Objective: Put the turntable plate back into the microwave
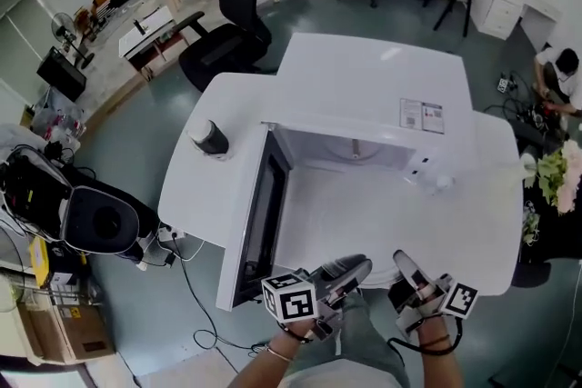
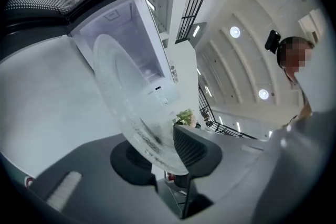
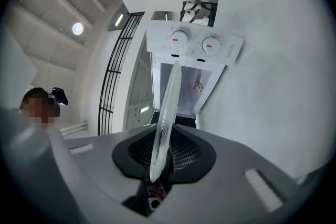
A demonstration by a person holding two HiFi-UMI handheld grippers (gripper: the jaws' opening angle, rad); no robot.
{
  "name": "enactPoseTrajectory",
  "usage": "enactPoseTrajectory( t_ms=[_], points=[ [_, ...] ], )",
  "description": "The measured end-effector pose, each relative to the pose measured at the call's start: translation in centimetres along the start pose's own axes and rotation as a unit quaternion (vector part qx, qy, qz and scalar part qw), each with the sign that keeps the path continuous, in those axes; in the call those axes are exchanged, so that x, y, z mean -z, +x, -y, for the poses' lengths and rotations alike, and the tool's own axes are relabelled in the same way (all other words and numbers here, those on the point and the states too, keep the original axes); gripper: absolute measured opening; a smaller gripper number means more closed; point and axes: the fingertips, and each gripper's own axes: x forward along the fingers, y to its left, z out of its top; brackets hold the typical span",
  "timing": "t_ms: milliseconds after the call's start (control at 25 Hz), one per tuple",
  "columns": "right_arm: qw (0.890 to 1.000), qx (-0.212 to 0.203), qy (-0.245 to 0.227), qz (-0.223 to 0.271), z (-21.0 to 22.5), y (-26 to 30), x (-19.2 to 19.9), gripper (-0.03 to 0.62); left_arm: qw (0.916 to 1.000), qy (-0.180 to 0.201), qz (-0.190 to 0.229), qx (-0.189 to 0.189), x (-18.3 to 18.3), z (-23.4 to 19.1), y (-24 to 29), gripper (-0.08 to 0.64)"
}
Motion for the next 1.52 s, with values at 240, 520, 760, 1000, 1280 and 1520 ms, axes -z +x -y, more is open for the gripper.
enactPoseTrajectory(
  t_ms=[240, 520, 760, 1000, 1280, 1520],
  points=[
    [0.999, -0.004, 0.032, -0.015, 1.9, 1.4, -0.5, 0.051, 0.9997, -0.003, 0.015, -0.021, -0.4, -2.1, 0.3, 0.103],
    [0.997, -0.019, 0.069, -0.014, 3.1, 2.2, -0.8, 0.046, 0.9988, 0.007, 0.031, -0.038, -1.0, -3.1, 0.5, 0.105],
    [0.995, -0.032, 0.092, -0.013, 3.9, 4.0, -0.5, 0.043, 0.9974, 0.018, 0.045, -0.053, -2.1, -4.3, -0.1, 0.110],
    [0.994, -0.036, 0.107, -0.010, 5.1, 5.0, -0.4, 0.043, 0.9954, 0.041, 0.055, -0.066, -2.6, -5.7, -0.2, 0.123],
    [0.994, -0.043, 0.102, -0.006, 5.1, 5.6, -0.3, 0.043, 0.9910, 0.090, 0.042, -0.089, -2.6, -6.2, -0.1, 0.165],
    [0.994, -0.049, 0.096, -0.006, 5.0, 6.3, -0.4, 0.043, 0.9814, 0.143, 0.040, -0.122, -3.0, -6.6, -0.4, 0.228]
  ],
)
